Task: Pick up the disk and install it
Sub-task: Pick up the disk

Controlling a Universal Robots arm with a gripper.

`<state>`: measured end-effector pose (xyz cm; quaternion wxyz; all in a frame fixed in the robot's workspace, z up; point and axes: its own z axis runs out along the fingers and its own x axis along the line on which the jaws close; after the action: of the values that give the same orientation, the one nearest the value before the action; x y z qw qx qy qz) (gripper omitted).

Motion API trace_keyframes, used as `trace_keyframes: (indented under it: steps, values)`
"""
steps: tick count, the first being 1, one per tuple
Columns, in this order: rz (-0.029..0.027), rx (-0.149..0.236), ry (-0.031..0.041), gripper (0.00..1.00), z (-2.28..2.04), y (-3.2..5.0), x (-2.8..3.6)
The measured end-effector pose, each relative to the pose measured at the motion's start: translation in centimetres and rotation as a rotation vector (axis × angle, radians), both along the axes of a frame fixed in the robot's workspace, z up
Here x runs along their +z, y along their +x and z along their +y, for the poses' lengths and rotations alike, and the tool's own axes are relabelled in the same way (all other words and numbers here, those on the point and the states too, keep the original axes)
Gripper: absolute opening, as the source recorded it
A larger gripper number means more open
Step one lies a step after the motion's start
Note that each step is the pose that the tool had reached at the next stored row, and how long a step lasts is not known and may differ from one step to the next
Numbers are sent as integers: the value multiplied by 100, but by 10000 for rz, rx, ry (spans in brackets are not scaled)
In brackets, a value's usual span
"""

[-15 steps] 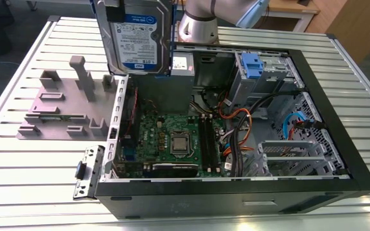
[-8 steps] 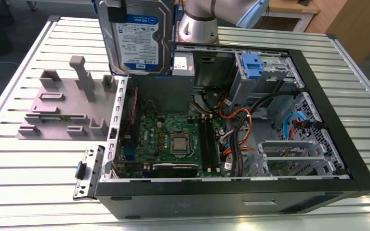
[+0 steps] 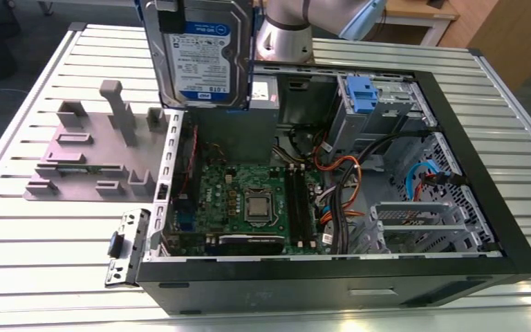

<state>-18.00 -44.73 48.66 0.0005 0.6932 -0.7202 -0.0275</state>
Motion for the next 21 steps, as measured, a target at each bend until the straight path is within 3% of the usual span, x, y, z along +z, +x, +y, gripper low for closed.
trace_keyframes:
  steps: [21]
  values:
    - [0,0,0,36,-1,71,-10]
